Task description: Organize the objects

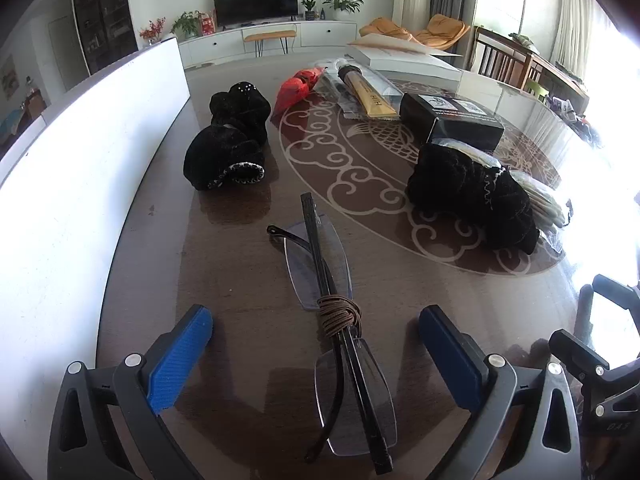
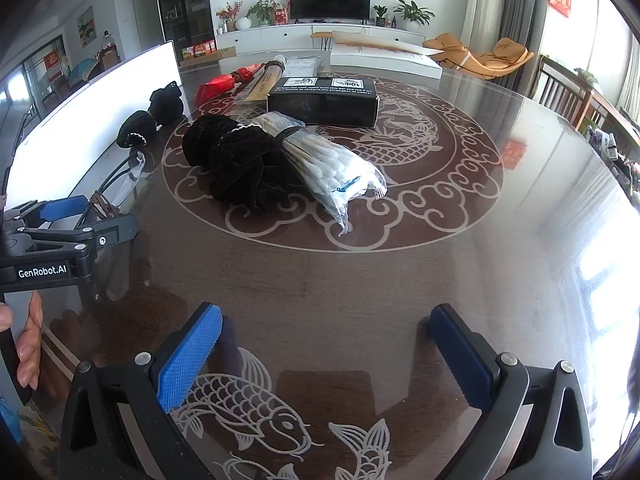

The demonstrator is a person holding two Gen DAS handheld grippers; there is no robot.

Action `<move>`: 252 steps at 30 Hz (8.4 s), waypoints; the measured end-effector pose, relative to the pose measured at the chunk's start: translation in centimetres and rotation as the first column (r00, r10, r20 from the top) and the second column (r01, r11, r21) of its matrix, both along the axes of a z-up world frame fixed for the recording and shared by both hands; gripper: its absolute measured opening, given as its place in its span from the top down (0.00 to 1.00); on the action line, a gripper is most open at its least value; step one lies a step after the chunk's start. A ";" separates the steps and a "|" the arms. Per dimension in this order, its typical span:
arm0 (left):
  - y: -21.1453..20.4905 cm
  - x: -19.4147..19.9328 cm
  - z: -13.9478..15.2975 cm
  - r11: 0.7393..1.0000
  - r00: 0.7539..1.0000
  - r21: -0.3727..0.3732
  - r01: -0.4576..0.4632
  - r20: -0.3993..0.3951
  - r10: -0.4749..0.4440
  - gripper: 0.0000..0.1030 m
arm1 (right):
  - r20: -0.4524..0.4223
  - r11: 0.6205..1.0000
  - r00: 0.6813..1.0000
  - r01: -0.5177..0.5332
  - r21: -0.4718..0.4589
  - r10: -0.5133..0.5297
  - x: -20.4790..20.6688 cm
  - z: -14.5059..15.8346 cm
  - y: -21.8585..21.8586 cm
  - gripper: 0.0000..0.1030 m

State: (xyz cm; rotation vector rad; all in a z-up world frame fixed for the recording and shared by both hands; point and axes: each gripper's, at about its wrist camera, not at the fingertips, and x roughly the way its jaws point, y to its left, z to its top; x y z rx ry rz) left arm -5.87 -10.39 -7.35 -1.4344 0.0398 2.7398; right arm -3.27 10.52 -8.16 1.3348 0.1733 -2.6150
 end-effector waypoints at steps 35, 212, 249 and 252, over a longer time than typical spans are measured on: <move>0.0 -0.1 -0.1 1.000 1.000 0.000 -0.004 -0.004 0.004 0.00 | 0.000 1.000 1.000 0.001 0.000 -0.001 0.0 0.0 0.0 0.00; 0.2 4.3 4.9 0.983 0.996 0.186 0.013 -0.090 0.004 0.01 | -0.037 0.993 0.995 0.093 0.069 -0.091 -1.3 0.6 -0.8 0.05; 3.6 1.1 -0.6 1.000 0.999 -0.002 0.028 -0.019 -0.028 0.00 | 0.004 0.986 0.986 0.168 -0.001 -0.168 -1.9 0.1 1.2 0.00; 3.6 1.1 -0.5 1.000 0.999 -0.002 0.028 -0.019 -0.028 0.00 | 0.004 0.986 0.986 0.168 -0.001 -0.168 -1.9 0.1 1.2 0.00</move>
